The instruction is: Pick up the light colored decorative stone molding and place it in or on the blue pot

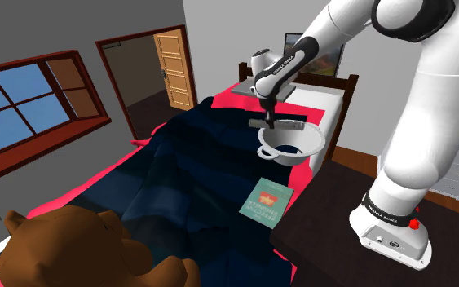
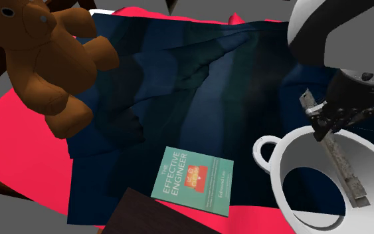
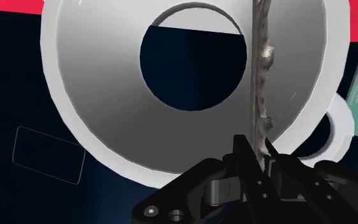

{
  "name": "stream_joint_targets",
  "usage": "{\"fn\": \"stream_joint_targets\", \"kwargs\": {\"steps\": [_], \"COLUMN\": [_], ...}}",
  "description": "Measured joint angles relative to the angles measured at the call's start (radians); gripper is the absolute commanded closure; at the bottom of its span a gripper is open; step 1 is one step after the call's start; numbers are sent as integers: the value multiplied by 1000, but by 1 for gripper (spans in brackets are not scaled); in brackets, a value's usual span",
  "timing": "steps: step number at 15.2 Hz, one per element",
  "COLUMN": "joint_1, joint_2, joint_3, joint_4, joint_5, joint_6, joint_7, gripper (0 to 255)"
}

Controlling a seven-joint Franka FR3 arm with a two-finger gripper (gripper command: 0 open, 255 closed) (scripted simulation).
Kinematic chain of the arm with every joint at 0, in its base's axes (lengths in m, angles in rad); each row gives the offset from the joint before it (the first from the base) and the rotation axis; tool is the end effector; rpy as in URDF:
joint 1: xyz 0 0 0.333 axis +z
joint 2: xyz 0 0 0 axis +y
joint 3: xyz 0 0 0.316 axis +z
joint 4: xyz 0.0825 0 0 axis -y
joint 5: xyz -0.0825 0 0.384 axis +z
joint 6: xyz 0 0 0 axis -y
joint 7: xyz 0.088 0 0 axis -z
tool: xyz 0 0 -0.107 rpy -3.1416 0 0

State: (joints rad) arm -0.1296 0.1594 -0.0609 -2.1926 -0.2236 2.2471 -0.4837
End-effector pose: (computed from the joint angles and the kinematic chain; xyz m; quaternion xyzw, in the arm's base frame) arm 0.5283 -0.1081 0.3052 0.9704 0.2185 -0.0785 0.0658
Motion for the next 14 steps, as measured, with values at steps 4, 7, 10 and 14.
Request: {"fn": "stream_joint_targets", "kwargs": {"steps": [4,7,10,14], "joint_1": [-54,-95,-110,-113], "joint_2": [-22,-46,-23,22], "joint_3": [-42,-76,-88,-90], "joint_4": [-37,-68,-68,-74], "joint_5": [-11,-19,-21,-25], "joint_6": [31,51,79,131], "joint_7": [-85,-152,-173,-166], "gripper": [255,255,255,255]}}
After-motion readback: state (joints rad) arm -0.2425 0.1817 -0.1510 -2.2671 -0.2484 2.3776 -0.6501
